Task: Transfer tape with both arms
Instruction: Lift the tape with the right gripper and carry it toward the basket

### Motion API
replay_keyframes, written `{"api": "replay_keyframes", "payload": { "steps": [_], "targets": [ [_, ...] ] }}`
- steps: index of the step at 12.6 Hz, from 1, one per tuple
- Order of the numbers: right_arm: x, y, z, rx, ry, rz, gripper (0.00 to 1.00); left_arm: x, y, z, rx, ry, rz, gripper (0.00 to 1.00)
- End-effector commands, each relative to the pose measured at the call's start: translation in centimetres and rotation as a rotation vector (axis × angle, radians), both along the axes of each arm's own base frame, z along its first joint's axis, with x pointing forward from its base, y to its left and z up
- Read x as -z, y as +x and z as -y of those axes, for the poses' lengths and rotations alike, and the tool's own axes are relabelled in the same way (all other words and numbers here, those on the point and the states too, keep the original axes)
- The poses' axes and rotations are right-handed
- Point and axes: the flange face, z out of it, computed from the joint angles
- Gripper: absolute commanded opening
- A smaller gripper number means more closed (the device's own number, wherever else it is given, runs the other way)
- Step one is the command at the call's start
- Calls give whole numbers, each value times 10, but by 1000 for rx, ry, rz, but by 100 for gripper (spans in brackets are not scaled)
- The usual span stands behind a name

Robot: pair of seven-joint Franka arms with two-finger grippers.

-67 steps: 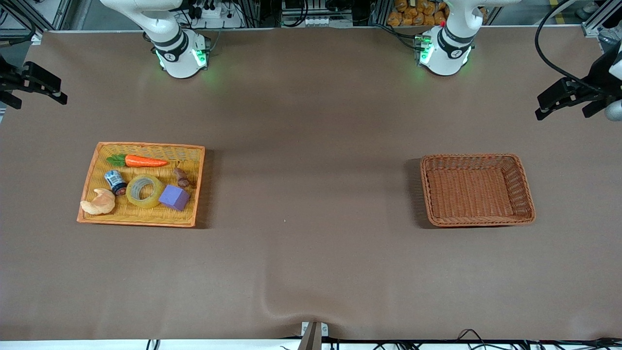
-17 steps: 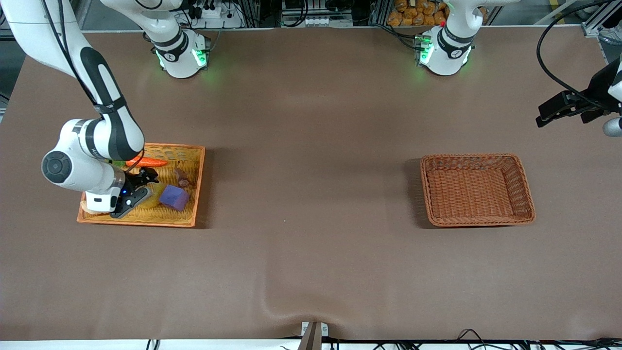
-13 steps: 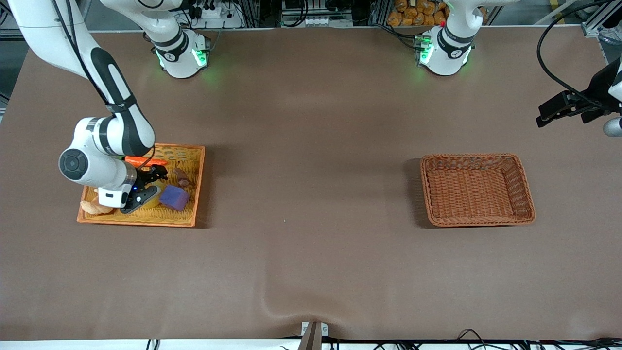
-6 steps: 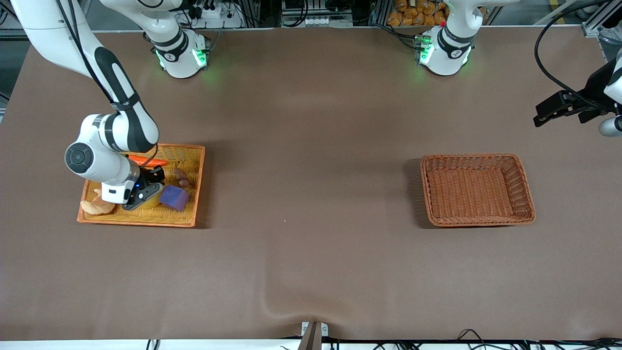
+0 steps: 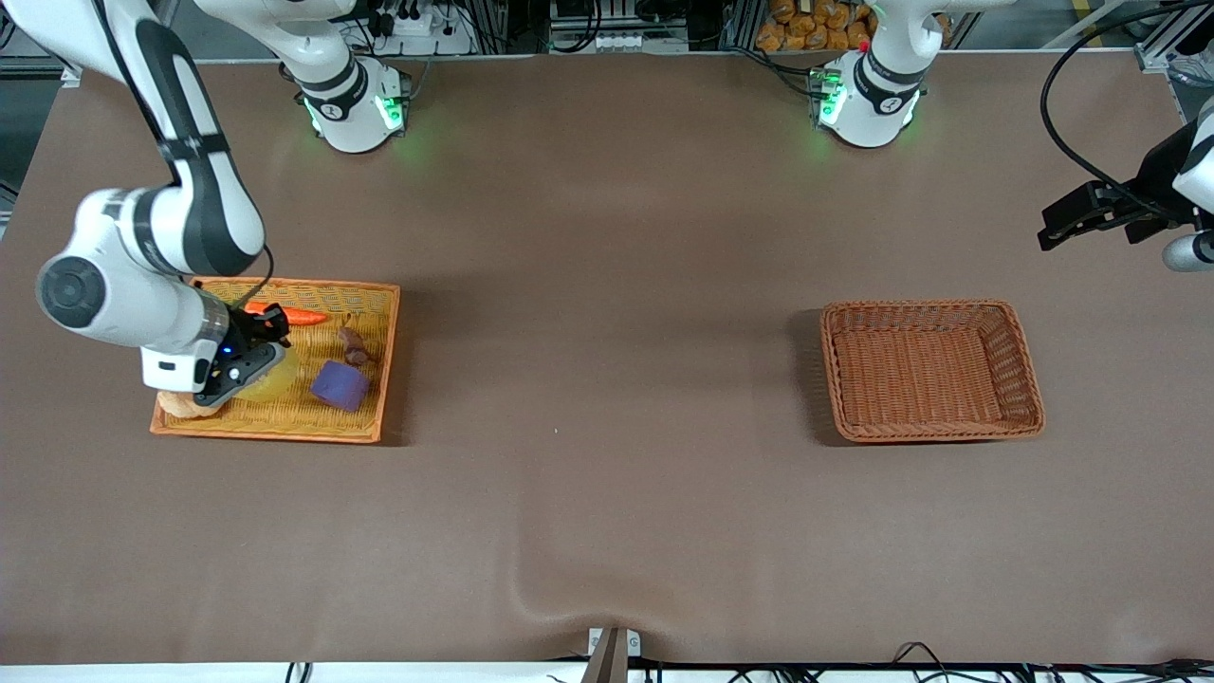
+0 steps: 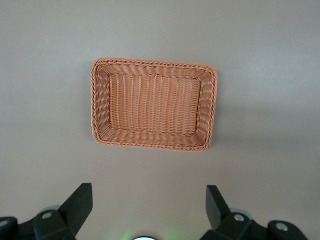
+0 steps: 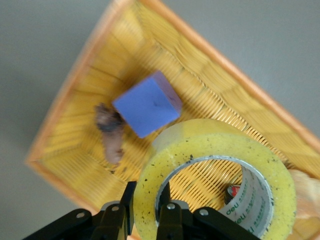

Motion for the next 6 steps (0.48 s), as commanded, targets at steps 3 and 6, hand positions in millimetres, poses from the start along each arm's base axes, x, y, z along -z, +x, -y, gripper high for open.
{"api": "replay_keyframes", "payload": {
  "steps": [3,6],
  "targets": [
    [-61,10,-170,88,-30,61,0,-3,-1,2,-14,-1,-4,100],
    [-64,-4,-314,204,24,62,0,2,2,3,-10,3,-13,100]
  ]
}}
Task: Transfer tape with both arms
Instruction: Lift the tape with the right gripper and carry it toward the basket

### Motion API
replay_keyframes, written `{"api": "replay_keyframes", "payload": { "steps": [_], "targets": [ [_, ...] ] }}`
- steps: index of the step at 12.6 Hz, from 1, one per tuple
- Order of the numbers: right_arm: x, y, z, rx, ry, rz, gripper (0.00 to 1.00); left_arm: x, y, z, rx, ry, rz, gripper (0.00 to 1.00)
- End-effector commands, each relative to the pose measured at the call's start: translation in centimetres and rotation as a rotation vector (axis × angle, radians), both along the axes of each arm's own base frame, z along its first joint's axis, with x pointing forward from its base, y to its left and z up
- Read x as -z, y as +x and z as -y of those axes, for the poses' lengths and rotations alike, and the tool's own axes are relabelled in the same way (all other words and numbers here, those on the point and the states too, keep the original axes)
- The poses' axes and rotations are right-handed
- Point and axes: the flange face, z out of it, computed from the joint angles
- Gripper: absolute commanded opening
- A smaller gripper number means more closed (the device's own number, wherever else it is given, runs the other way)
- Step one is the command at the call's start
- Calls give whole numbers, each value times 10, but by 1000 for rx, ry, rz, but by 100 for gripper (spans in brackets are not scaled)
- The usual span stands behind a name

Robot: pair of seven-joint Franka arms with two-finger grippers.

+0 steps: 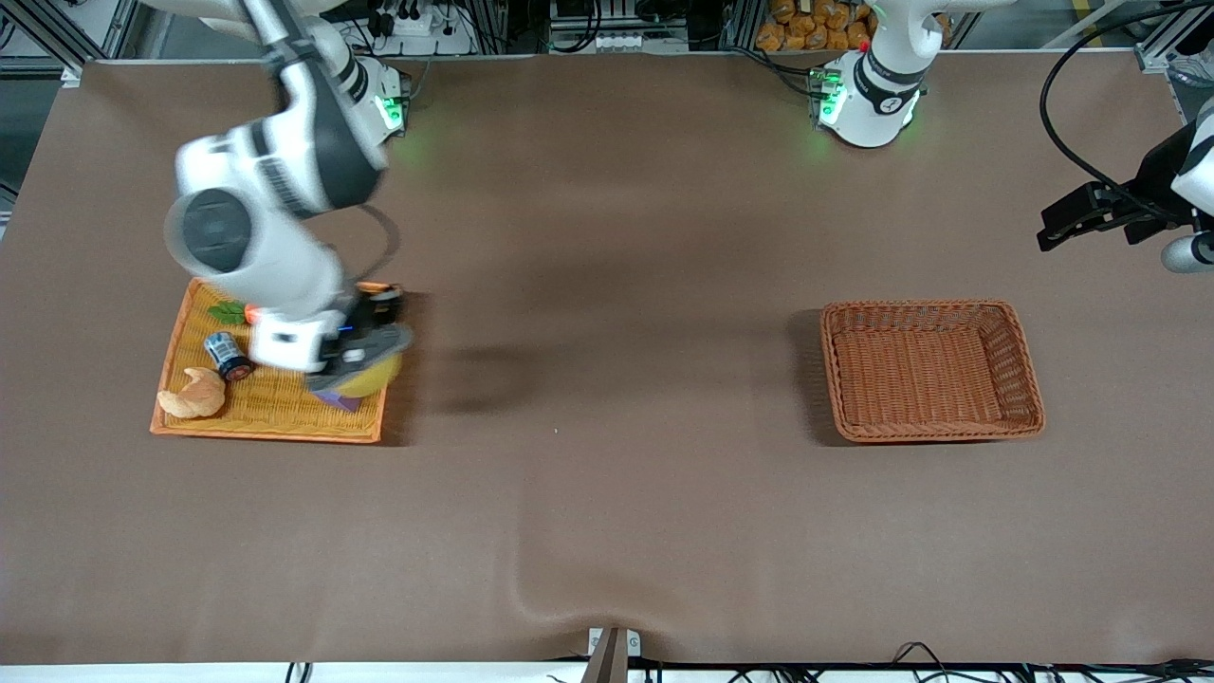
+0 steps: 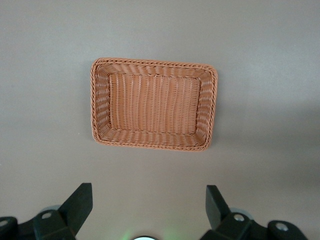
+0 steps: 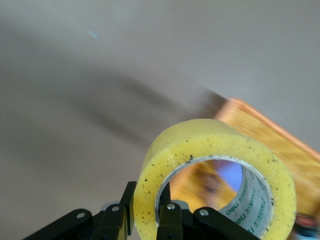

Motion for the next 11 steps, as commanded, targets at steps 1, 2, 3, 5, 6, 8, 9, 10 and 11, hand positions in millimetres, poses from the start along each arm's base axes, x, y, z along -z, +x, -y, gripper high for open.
{"api": "replay_keyframes", "payload": {
  "steps": [1,2,3,5,6,8,9,10,11],
  "targets": [
    [17,-4,-101,112,48,-56,0,2,3,2,-10,13,-12,100],
    [34,-13,-133,149,51,-80,0,2,2,4,-6,19,-10,100],
    [49,-27,-179,158,40,-79,0,1,2,6,-5,22,-8,100],
    [83,-49,-265,297,57,-44,0,1,2,5,-6,21,-8,100],
    [100,-52,-288,350,85,-19,0,0,2,5,-6,19,-7,100],
    [122,-51,-300,361,117,9,0,4,3,15,22,64,-9,100],
    [137,-49,-301,364,117,12,0,1,2,31,62,159,4,100],
    [150,-46,-301,369,115,17,0,2,2,39,86,190,6,100],
    [169,-46,-301,372,106,16,0,3,1,44,101,189,5,100]
  ]
}}
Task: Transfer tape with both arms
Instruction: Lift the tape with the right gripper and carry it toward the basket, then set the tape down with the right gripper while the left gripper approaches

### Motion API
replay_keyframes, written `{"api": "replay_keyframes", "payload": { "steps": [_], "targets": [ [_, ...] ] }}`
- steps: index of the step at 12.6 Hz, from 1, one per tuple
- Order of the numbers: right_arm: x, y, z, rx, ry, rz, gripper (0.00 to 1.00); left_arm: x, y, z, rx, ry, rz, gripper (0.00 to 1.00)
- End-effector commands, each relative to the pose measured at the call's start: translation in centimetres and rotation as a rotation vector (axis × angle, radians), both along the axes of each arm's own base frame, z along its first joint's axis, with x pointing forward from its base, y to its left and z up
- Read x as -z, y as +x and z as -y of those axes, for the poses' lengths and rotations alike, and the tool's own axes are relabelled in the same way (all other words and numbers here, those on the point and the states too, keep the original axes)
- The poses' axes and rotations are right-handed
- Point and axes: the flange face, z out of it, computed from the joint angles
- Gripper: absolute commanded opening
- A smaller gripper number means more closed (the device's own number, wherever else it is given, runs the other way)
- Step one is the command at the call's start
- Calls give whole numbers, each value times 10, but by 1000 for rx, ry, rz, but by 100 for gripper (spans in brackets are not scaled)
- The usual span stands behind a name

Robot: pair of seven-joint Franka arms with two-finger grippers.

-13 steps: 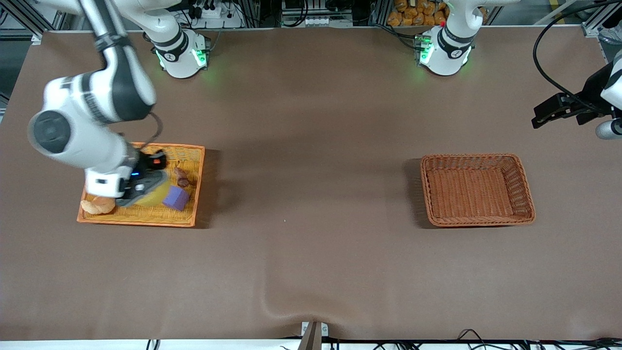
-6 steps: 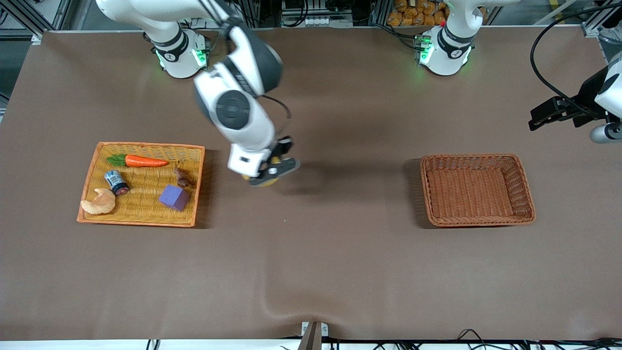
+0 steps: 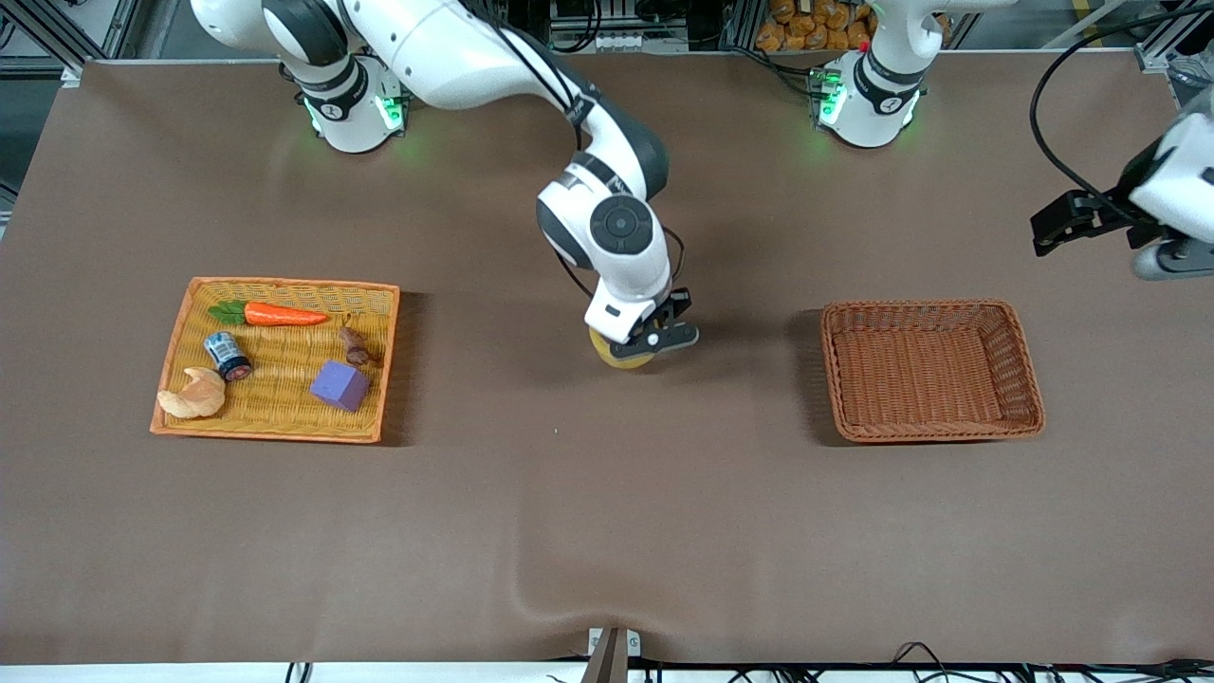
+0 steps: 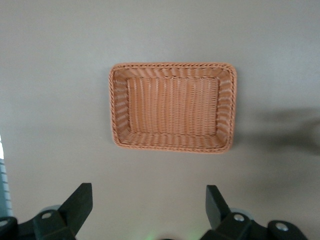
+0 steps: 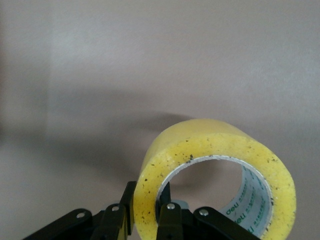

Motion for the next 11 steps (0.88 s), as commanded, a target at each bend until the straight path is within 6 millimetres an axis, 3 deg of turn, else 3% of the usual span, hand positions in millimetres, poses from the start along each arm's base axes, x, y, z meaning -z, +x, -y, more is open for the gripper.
{"api": "replay_keyframes", "payload": {
  "steps": [1,2,3,4,6,7,8,9,10,11],
  "targets": [
    [19,11,0,26,3,-5,0,-1,0,17,32,41,1,100],
    [21,11,2,25,-12,-14,2,3,2,20,37,6,-10,100],
    [21,10,6,25,-33,-33,34,6,4,16,21,-51,-22,100],
    [18,13,12,34,-44,-48,53,11,6,17,17,-86,-33,100],
    [4,20,20,42,-48,-46,83,24,14,24,23,-113,-43,100],
    [-8,26,28,49,-52,-56,92,30,16,34,33,-149,-45,100],
    [-27,40,49,69,-54,-75,100,47,25,45,48,-157,-61,100],
    [-75,44,59,69,-30,-47,100,63,32,66,79,-165,-62,100],
    [-100,39,69,79,-33,-39,100,78,37,83,104,-165,-78,100],
    [-137,41,91,104,-19,-17,100,87,40,96,120,-167,-78,100]
  ]
}}
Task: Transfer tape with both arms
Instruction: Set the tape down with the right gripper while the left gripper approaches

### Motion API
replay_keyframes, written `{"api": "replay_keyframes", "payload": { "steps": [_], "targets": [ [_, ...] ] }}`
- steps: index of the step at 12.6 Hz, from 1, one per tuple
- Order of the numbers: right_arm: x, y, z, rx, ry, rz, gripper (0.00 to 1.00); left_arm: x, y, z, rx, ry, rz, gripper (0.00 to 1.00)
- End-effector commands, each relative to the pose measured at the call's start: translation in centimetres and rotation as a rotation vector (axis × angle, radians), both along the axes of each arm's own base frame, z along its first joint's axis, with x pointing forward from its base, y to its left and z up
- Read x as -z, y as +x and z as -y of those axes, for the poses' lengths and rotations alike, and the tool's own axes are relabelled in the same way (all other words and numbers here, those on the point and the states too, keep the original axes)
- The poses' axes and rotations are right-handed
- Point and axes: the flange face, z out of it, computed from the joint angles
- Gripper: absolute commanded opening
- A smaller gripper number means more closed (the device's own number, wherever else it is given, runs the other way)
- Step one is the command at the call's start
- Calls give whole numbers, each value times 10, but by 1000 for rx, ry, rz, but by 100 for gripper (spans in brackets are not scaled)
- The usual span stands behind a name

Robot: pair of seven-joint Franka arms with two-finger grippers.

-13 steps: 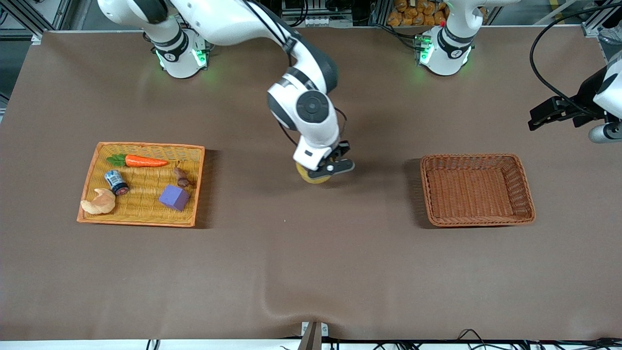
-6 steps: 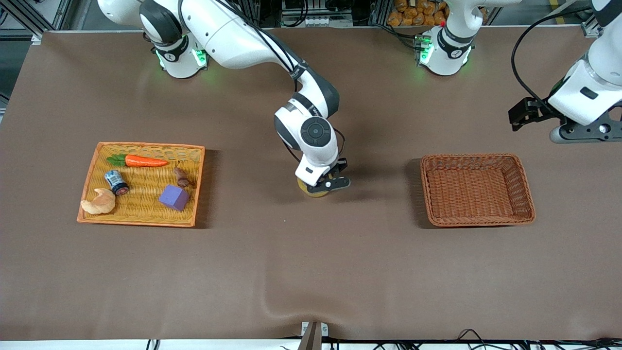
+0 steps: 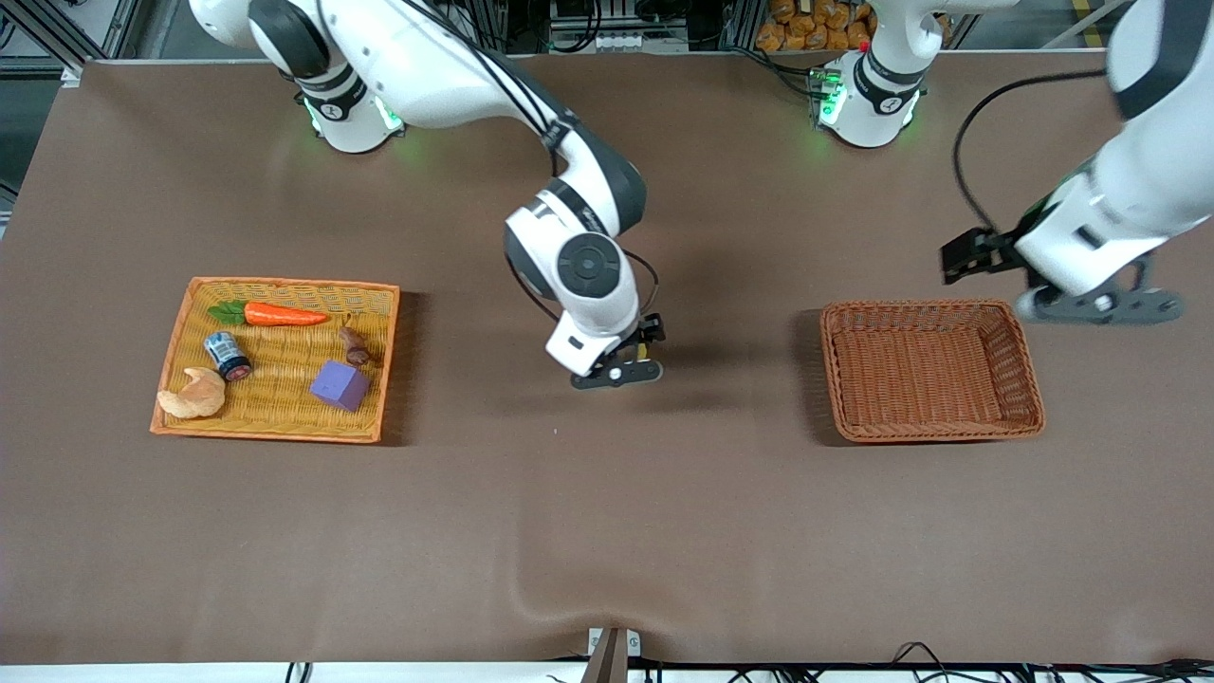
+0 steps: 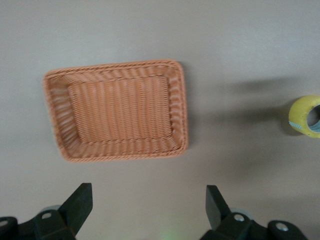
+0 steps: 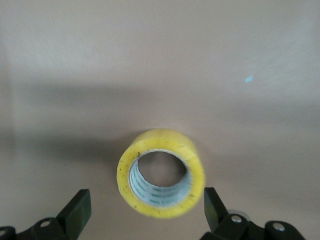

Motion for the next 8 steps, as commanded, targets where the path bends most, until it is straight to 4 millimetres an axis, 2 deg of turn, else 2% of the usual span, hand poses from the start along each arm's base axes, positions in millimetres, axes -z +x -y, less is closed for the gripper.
{"api": "replay_keyframes", "payload": {
  "steps": [1,3,4,6,7,8],
  "targets": [
    [-81,-10,58,38,19,13,100,30,12,37,41,-29,-17,100],
    [-110,-12,105,45,38,35,100,74,23,75,62,-79,-43,100],
    [-120,-14,133,51,36,32,100,93,27,105,94,-102,-20,100],
    [-144,-13,205,1,41,42,100,146,27,171,156,-131,10,100],
    [-156,-10,243,-27,44,47,100,173,27,197,159,-142,26,100],
    [-171,-12,270,-31,38,28,100,201,26,218,136,-154,38,100]
  ]
}}
